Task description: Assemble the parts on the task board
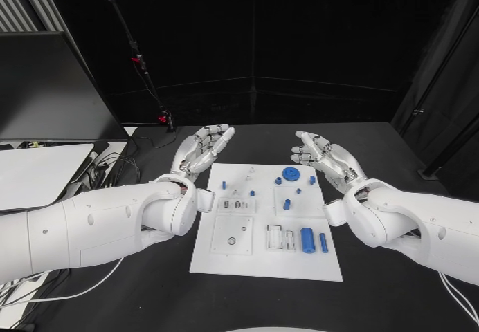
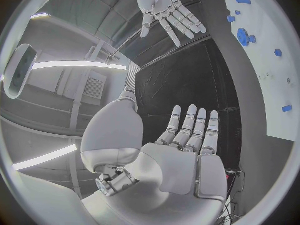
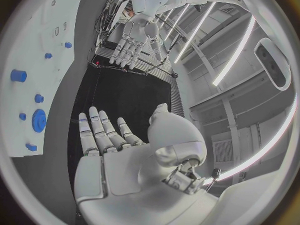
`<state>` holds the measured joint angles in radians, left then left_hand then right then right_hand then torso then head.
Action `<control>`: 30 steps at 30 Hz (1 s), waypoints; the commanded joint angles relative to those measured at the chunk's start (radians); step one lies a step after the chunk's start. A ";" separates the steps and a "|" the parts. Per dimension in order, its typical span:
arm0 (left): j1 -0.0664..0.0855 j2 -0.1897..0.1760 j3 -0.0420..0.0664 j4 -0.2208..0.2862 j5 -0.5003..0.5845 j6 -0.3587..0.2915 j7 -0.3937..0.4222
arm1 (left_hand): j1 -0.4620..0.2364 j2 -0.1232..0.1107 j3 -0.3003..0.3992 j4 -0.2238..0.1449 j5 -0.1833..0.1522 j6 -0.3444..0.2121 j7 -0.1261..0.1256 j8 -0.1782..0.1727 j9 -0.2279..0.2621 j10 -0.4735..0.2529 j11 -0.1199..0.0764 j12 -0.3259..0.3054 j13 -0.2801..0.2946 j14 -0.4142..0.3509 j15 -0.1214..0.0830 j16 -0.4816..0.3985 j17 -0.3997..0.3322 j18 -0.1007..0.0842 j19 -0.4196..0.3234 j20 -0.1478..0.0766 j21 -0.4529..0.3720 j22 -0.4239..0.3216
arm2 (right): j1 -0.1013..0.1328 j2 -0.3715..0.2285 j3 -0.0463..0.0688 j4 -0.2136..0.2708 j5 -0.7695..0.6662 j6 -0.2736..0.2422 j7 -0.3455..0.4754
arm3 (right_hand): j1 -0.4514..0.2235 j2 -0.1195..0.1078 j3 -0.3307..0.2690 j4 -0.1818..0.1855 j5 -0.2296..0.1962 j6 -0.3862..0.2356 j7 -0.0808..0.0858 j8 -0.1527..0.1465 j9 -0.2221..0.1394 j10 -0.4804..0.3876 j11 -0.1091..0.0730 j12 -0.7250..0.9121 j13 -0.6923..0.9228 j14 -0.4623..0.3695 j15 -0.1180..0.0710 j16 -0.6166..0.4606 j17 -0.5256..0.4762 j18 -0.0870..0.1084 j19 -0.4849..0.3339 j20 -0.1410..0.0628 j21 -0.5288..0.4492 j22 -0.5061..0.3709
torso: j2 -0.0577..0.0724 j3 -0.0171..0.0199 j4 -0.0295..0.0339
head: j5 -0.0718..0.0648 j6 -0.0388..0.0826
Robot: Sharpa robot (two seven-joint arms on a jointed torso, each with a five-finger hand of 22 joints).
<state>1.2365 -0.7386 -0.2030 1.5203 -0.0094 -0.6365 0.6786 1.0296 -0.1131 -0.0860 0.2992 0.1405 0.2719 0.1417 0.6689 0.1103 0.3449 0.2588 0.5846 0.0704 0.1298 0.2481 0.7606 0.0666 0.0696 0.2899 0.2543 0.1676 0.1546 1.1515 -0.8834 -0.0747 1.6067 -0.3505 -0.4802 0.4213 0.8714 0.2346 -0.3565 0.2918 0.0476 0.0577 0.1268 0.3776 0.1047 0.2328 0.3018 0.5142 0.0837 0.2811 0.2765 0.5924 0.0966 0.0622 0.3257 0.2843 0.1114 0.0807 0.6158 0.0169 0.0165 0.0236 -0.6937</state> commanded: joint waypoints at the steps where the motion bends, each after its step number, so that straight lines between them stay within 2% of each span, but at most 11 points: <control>1: 0.002 0.002 0.001 0.001 -0.008 0.017 0.317 | 0.001 0.011 0.006 0.000 -0.002 -0.009 0.153 0.005 -0.001 0.002 -0.002 0.004 -0.001 -0.004 0.001 0.005 -0.001 0.014 0.001 0.008 0.005 0.002 | 0.008 -0.006 0.001 -0.002 -0.032 0.037 -0.023 | 0.014 0.001 -0.007 -0.001 0.002 0.001 0.136 0.008 -0.002 0.010 -0.002 0.014 0.001 0.013 -0.002 0.008 -0.004 0.019 0.018 0.000 0.010 0.004 | 0.017 -0.0024 0.0029 | -0.006 0.002; 6: 0.002 0.001 0.001 0.004 -0.008 0.018 0.317 | 0.002 0.014 0.008 0.000 -0.002 -0.009 0.153 0.006 -0.002 0.002 -0.002 0.005 -0.002 -0.004 0.001 0.006 -0.001 0.015 0.001 0.009 0.005 0.002 | 0.019 -0.014 0.002 -0.009 -0.044 0.049 -0.032 | 0.021 0.004 -0.009 -0.001 0.001 0.001 0.132 0.017 -0.005 0.023 -0.002 0.036 -0.001 0.040 -0.006 0.013 -0.013 0.022 0.061 -0.002 0.031 0.014 | 0.032 -0.0044 0.0095 | -0.014 0.006; 13: 0.002 0.002 0.001 0.006 -0.008 0.020 0.316 | 0.002 0.016 0.009 0.000 -0.002 -0.008 0.153 0.007 -0.002 0.003 -0.001 0.006 -0.002 -0.003 0.001 0.006 -0.001 0.015 0.001 0.009 0.005 0.002 | 0.043 -0.019 0.002 -0.028 -0.072 0.074 -0.050 | 0.035 0.008 -0.013 -0.001 0.001 0.000 0.123 0.036 -0.012 0.049 -0.004 0.063 -0.009 0.112 -0.017 0.023 -0.028 0.030 0.177 -0.007 0.083 0.040 | 0.053 -0.0022 0.0212 | -0.022 0.014; 16: 0.003 0.002 0.001 0.005 -0.008 0.021 0.316 | 0.002 0.016 0.010 0.000 -0.002 -0.008 0.153 0.007 -0.003 0.003 -0.001 0.006 -0.002 -0.003 0.001 0.006 -0.001 0.015 0.001 0.009 0.005 0.002 | 0.052 -0.019 0.002 -0.039 -0.094 0.086 -0.058 | 0.045 0.013 -0.012 -0.001 0.000 -0.002 0.116 0.045 -0.017 0.055 -0.006 0.071 -0.015 0.182 -0.026 0.028 -0.032 0.038 0.270 -0.013 0.123 0.058 | 0.060 -0.0013 0.0246 | -0.026 0.016; 18: 0.003 0.002 0.001 0.004 -0.008 0.021 0.316 | 0.002 0.017 0.010 0.000 -0.002 -0.008 0.153 0.007 -0.003 0.003 -0.001 0.006 -0.002 -0.003 0.002 0.006 -0.001 0.015 0.001 0.010 0.006 0.002 | 0.057 -0.017 0.002 -0.047 -0.105 0.090 -0.060 | 0.059 0.014 -0.009 -0.003 0.002 -0.003 0.110 0.052 -0.020 0.061 -0.006 0.079 -0.017 0.230 -0.034 0.026 -0.033 0.041 0.301 -0.015 0.135 0.061 | 0.065 -0.0008 0.0268 | -0.027 0.017; 21: 0.003 0.002 0.001 0.003 -0.008 0.021 0.316 | 0.002 0.020 0.012 0.000 -0.002 -0.008 0.153 0.008 -0.004 0.003 -0.001 0.007 -0.002 -0.002 0.003 0.007 -0.001 0.015 0.003 0.011 0.008 0.003 | 0.069 -0.010 0.002 -0.067 -0.118 0.098 -0.062 | 0.081 0.016 -0.002 -0.002 0.005 -0.002 0.089 0.072 -0.024 0.080 -0.012 0.095 -0.018 0.314 -0.046 0.028 -0.032 0.052 0.352 -0.021 0.156 0.066 | 0.071 -0.0002 0.0302 | -0.029 0.019; 23: 0.003 0.003 0.001 0.003 -0.008 0.022 0.316 | 0.003 0.021 0.012 -0.001 -0.001 -0.008 0.153 0.009 -0.004 0.003 -0.001 0.008 -0.002 -0.002 0.003 0.007 -0.001 0.015 0.003 0.012 0.008 0.004 | 0.079 -0.004 0.002 -0.084 -0.133 0.101 -0.064 | 0.098 0.017 0.003 -0.001 0.010 -0.001 0.071 0.091 -0.027 0.101 -0.027 0.107 -0.019 0.423 -0.069 0.037 -0.024 0.068 0.422 -0.027 0.188 0.077 | 0.076 0.0005 0.0329 | -0.030 0.019; 26: 0.004 0.004 0.001 0.002 -0.008 0.023 0.316 | 0.003 0.023 0.013 -0.001 -0.001 -0.008 0.153 0.010 -0.004 0.003 -0.001 0.008 -0.002 -0.001 0.004 0.008 -0.001 0.015 0.004 0.013 0.009 0.004 | 0.090 0.003 0.002 -0.107 -0.164 0.101 -0.065 | 0.122 0.015 0.006 -0.001 0.014 0.003 0.034 0.128 -0.029 0.157 -0.073 0.123 -0.019 0.662 -0.128 0.097 0.018 0.111 0.586 -0.044 0.278 0.113 | 0.080 0.0011 0.0361 | -0.028 0.020; 27: 0.004 0.005 0.001 0.002 -0.008 0.023 0.315 | 0.003 0.023 0.013 -0.001 -0.001 -0.008 0.153 0.010 -0.004 0.003 -0.001 0.008 -0.002 -0.001 0.004 0.008 -0.001 0.015 0.004 0.013 0.009 0.004 | 0.093 0.005 0.002 -0.113 -0.174 0.101 -0.065 | 0.126 0.014 0.006 -0.002 0.015 0.004 0.028 0.135 -0.029 0.169 -0.082 0.125 -0.019 0.712 -0.140 0.114 0.030 0.118 0.617 -0.048 0.297 0.121 | 0.081 0.0013 0.0367 | -0.028 0.020; 29: 0.004 0.006 0.001 0.001 -0.008 0.024 0.314 | 0.003 0.024 0.014 -0.001 0.000 -0.008 0.153 0.010 -0.005 0.003 0.000 0.009 -0.002 -0.001 0.005 0.008 -0.001 0.015 0.004 0.014 0.009 0.004 | 0.101 0.011 0.002 -0.132 -0.200 0.101 -0.061 | 0.141 0.015 0.005 -0.001 0.019 0.012 0.011 0.163 -0.032 0.223 -0.117 0.131 -0.020 0.895 -0.181 0.226 0.098 0.122 0.745 -0.083 0.401 0.171 | 0.083 0.0019 0.0409 | -0.027 0.019; 30: 0.004 0.006 0.001 0.001 -0.008 0.024 0.314 | 0.003 0.025 0.015 -0.001 0.000 -0.008 0.153 0.010 -0.005 0.003 0.000 0.009 -0.002 -0.001 0.005 0.008 -0.001 0.016 0.004 0.014 0.009 0.004 | 0.103 0.013 0.002 -0.136 -0.204 0.101 -0.061 | 0.147 0.015 0.006 -0.001 0.020 0.014 0.010 0.168 -0.034 0.234 -0.124 0.130 -0.020 0.933 -0.188 0.267 0.122 0.121 0.774 -0.094 0.433 0.188 | 0.084 0.0024 0.0421 | -0.027 0.020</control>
<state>1.2378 -0.7339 -0.2028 1.5212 -0.0100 -0.6244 0.6787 1.0319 -0.0977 -0.0784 0.2971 0.1406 0.2719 0.1417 0.6725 0.1068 0.3448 0.2587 0.5885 0.0689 0.1299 0.2481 0.7644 0.0664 0.0696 0.2965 0.2608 0.1722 0.1571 1.2496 -0.8732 -0.0740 1.4763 -0.4914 -0.3958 0.3567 1.0100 0.2485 -0.3534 0.2895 0.0638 0.0668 0.1252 0.5415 0.0718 0.4574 0.1832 0.6418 0.0648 1.1827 0.0951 0.8334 0.2036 0.1715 1.0771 0.1977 0.5223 0.2582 0.6944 0.0180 0.0529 -0.0049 -0.6740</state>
